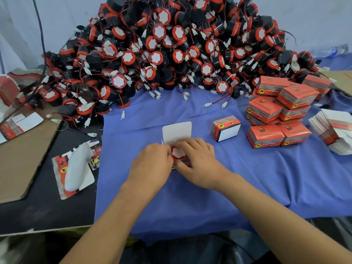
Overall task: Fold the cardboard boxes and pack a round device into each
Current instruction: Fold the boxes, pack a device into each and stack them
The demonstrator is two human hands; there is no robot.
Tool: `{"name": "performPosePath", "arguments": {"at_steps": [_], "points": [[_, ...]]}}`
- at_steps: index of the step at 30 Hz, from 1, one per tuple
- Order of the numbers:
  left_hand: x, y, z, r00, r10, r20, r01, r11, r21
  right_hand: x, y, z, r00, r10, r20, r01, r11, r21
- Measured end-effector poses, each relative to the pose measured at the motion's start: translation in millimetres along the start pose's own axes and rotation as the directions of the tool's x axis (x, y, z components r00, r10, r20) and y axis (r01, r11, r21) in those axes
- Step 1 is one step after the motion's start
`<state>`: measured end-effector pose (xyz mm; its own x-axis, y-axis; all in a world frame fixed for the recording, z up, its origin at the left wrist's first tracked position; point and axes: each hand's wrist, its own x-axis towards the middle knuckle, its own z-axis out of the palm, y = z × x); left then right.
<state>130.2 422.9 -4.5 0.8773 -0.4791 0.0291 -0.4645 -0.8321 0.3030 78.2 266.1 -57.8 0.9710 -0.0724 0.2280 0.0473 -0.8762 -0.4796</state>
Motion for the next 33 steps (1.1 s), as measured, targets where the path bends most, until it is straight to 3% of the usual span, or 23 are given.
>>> {"name": "performPosePath", "arguments": {"at_steps": [4,6,8,12,16,22,29,33], "points": [[3,2,0,0.999,0.002,0.038,-0.003,1.0,0.027,-12,7,11,0.977,-0.033,-0.212,0.032,0.999,-0.007],[4,4,1,0.996,-0.009,0.09,0.006,0.999,0.032,-17,4,14,0.96,0.089,-0.267,-0.027,0.973,0.227],[6,2,0,0.99,-0.02,0.138,0.014,0.999,0.042,-22,2,17,0.927,0.24,-0.287,-0.058,0.851,0.523],[11,-2,-9,0.971,-0.014,0.238,0.0,0.998,0.059,-26,3,18,0.897,0.359,-0.257,-0.053,0.666,0.744],[17,-2,-8,0.97,-0.083,0.228,0.104,0.991,-0.082,-27,5,18,0.882,0.381,-0.276,-0.064,0.679,0.732],[9,-5,18,0.961,-0.27,-0.061,0.207,0.847,-0.49,-28,5,20,0.892,0.332,-0.307,-0.062,0.763,0.644],[14,-7,31,0.937,-0.346,0.038,0.249,0.592,-0.767,-26,6,23,0.904,0.281,-0.323,-0.043,0.809,0.586],[16,-1,43,0.903,-0.43,0.004,0.251,0.52,-0.816,-26,4,22,0.902,0.274,-0.334,-0.026,0.806,0.591]]}}
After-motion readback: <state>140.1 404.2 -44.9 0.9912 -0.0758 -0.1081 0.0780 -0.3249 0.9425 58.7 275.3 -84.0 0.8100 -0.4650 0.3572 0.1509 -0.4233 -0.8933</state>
